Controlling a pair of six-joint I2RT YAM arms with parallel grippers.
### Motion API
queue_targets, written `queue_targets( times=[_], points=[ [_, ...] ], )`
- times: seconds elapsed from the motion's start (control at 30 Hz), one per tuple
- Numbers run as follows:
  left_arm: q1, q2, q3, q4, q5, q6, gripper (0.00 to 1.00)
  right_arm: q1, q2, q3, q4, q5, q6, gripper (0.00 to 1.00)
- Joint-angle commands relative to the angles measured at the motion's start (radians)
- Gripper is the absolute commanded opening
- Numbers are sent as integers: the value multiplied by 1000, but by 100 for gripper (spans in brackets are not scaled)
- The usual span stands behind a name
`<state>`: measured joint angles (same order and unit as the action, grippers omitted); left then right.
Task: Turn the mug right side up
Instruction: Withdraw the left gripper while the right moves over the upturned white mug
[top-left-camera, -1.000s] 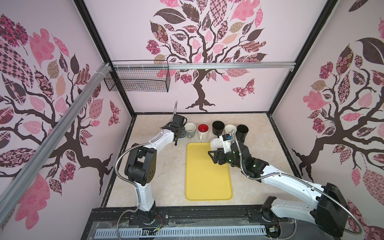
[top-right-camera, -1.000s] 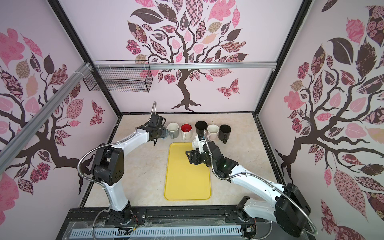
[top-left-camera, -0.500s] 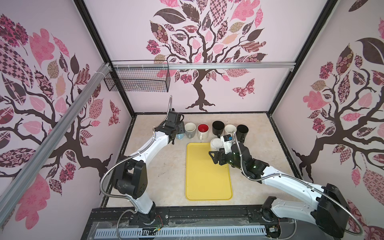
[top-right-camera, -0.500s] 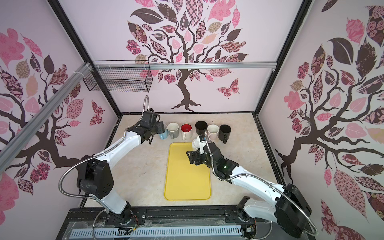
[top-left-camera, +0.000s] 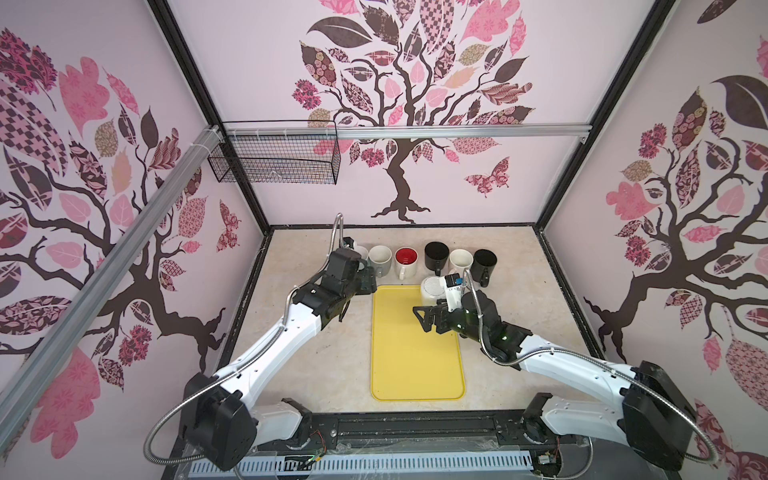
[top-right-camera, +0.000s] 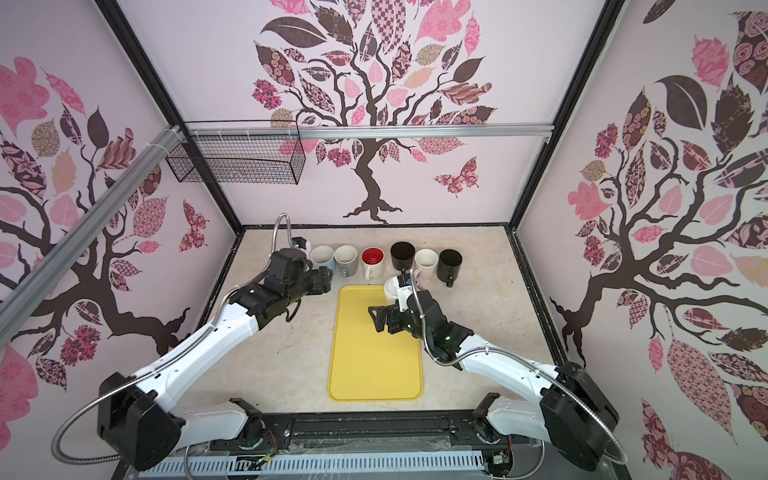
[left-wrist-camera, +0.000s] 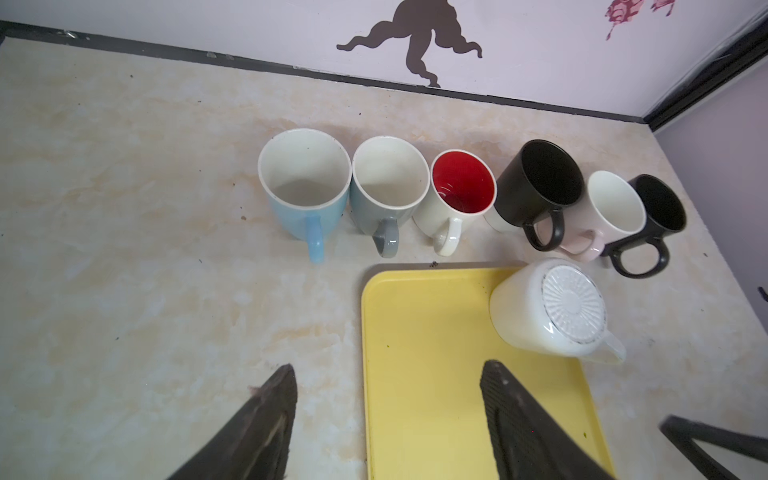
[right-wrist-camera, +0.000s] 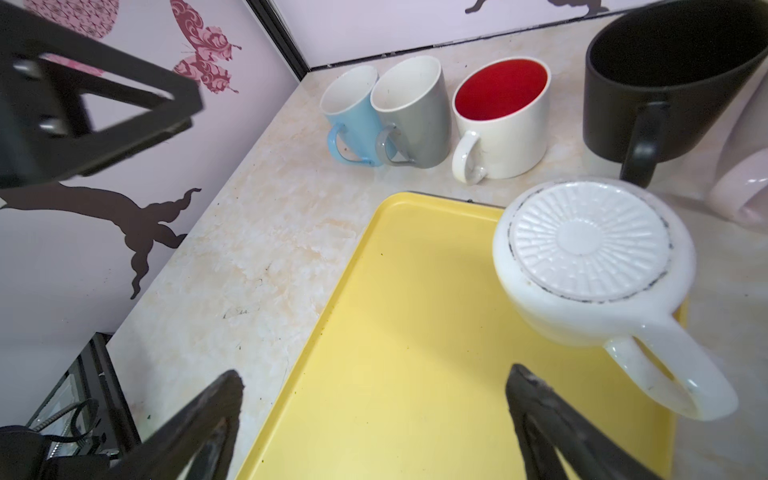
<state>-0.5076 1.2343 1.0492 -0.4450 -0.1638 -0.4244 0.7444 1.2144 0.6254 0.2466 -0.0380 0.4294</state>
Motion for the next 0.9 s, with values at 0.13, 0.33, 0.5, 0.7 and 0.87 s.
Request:
queue_targets(
  times=[0.13,0.33,0.5,0.7,0.87],
  points=[
    [1,-234,-206,7,127,-65,73,-4,70,150,-118,-20,-115,100],
    [2,-370,-323,40,164,-108,72,-4,112,285,-311,151,-242,99],
    [1,-387,-350,78,208,-120,72,-6,179,356,-392,280,-312,98],
    [2,-370,-366,112,256,-134,71,-26,219,335,-356,363,-503,97],
    [4,-368,-371,131,284,-140,71,-107,270,384,-416,277,-544,88]
  ],
)
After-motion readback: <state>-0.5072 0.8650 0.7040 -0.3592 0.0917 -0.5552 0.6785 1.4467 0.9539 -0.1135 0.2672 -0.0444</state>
